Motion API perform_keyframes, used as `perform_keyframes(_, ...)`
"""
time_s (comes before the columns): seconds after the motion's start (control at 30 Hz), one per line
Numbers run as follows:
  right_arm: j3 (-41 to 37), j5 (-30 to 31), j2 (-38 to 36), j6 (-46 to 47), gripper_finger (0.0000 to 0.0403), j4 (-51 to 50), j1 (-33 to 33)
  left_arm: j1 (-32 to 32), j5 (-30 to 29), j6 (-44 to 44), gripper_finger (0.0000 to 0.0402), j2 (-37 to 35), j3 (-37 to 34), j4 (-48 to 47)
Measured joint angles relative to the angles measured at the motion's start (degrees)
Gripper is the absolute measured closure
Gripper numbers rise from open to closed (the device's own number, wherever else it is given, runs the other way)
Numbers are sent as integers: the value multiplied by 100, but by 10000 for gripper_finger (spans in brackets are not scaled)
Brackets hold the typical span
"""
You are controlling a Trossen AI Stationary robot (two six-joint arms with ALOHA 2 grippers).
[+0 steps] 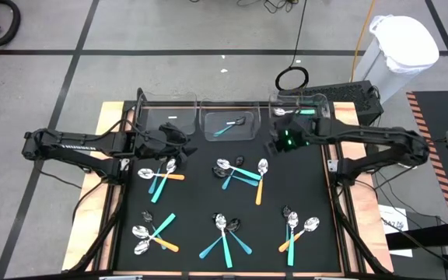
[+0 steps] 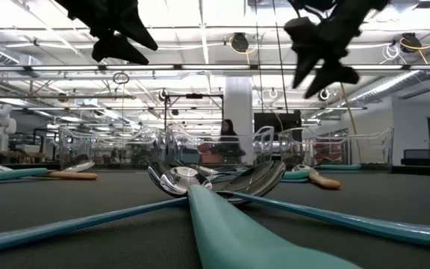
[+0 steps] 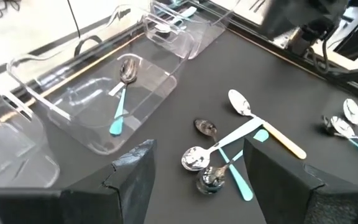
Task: Sort silverware by color (type)
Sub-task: Put the yellow spoon into the left transparent bin
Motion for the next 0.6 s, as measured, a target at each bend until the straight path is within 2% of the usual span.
perform_keyframes(0.13, -2, 167, 38, 529, 232, -463, 645, 70, 12, 225, 162, 87, 0, 65)
perform_keyframes(0.47, -2, -23, 172, 1832, 232, -463, 1908, 113, 691, 559, 162, 471, 2, 53)
perform_keyframes(0.6, -2, -56, 190, 2491, 232, -569, 2412, 113, 707, 559, 162, 524, 2, -110)
